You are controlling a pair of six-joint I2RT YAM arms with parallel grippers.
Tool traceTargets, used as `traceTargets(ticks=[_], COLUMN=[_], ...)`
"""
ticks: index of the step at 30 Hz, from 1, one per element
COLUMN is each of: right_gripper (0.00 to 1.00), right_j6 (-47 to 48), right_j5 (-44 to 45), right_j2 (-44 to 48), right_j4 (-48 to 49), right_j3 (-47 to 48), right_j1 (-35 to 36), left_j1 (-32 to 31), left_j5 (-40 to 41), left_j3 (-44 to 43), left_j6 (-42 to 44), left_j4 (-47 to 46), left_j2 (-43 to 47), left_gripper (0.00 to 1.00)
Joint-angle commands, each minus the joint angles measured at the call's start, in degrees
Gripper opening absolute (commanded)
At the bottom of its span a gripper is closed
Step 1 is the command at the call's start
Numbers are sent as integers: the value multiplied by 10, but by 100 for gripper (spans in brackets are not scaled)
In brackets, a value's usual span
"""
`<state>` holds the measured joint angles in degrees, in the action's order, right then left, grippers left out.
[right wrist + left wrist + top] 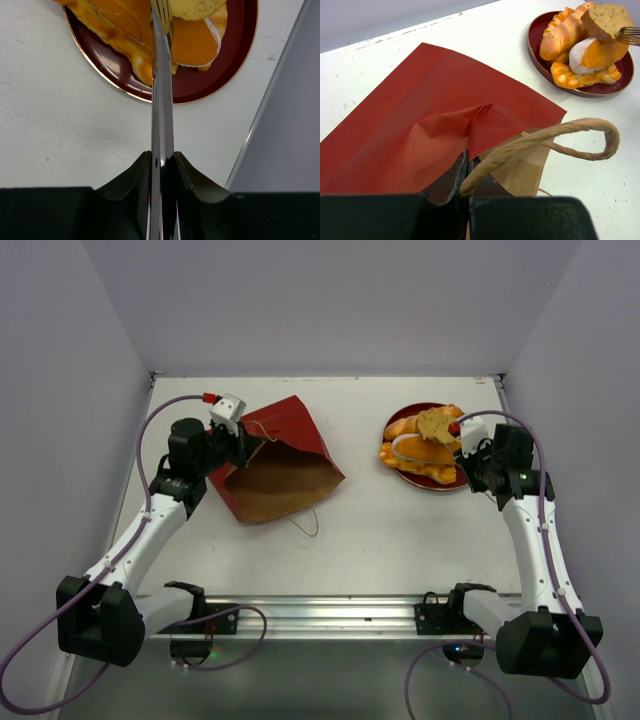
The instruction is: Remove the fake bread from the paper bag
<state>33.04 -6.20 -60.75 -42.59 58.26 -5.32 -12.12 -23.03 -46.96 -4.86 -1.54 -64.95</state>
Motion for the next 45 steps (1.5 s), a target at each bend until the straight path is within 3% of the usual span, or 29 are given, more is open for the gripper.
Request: traceTargets(ticks=[1, 21, 45], right_gripper=[27, 40, 41], right_j6=[-7, -7, -1], right_j5=[-7, -10, -32], right_j2=[-1, 8, 40], right_j4=[26, 26, 15], right_j3=[24, 27, 45], right_j1=[-3, -4, -4], left_j1=[1, 1, 1], left_j5=[-11, -11, -12], left_j3=[6, 5, 4], left_j6=[9, 10, 10], left_j4=[-4, -4, -5], left_j2=[11, 12, 13], left_gripper=[0, 0, 0])
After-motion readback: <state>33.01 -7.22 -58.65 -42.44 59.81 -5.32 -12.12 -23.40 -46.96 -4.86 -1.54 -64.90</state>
